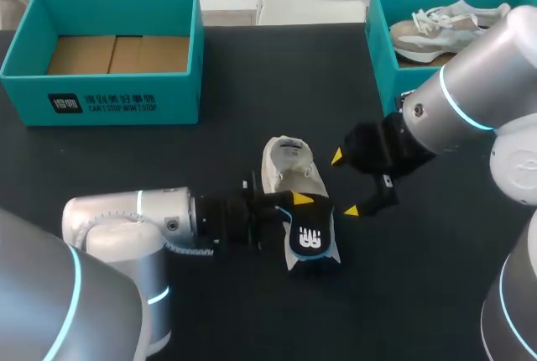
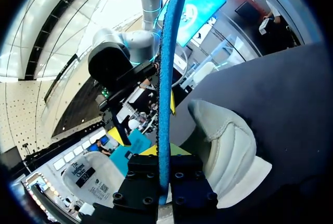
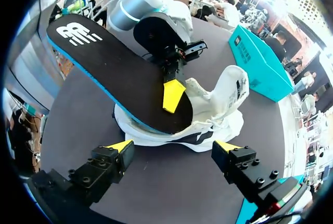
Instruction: Take the shoe out of the shoebox, open the shoe tongue, remove and reinsert the insole, then place the shoe into the shoebox
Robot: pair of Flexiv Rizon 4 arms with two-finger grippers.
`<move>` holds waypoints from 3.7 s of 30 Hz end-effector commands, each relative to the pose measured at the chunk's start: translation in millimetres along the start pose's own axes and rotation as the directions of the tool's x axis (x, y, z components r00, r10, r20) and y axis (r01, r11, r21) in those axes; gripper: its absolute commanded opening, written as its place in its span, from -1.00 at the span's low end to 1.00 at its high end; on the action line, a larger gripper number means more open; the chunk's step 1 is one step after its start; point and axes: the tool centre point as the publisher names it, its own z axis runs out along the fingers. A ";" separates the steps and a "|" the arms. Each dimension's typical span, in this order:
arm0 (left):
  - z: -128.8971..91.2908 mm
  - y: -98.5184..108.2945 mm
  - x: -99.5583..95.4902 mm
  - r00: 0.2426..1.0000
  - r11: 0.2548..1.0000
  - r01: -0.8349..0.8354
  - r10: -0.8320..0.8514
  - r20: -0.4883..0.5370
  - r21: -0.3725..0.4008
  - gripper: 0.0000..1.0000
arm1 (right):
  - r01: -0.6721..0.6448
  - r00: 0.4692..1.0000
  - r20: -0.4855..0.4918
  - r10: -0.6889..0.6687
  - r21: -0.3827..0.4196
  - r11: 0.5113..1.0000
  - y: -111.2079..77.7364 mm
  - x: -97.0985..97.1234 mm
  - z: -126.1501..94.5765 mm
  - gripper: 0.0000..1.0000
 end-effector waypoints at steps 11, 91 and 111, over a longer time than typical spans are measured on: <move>3.3 0.9 -8.0 1.000 1.000 0.012 -0.012 -0.007 0.004 -0.22 | 0.000 1.000 0.004 0.000 0.001 1.000 0.3 1.2 1.1 1.00; -2.0 -13.8 -3.3 1.000 0.998 0.021 -0.020 -0.014 0.056 -0.21 | 0.000 1.000 0.004 0.000 0.001 1.000 0.3 1.2 1.1 1.00; 7.5 -28.3 11.3 0.998 0.992 0.012 -0.004 -0.069 0.122 -1.00 | 0.000 1.000 0.004 0.000 0.001 1.000 0.3 1.2 1.1 1.00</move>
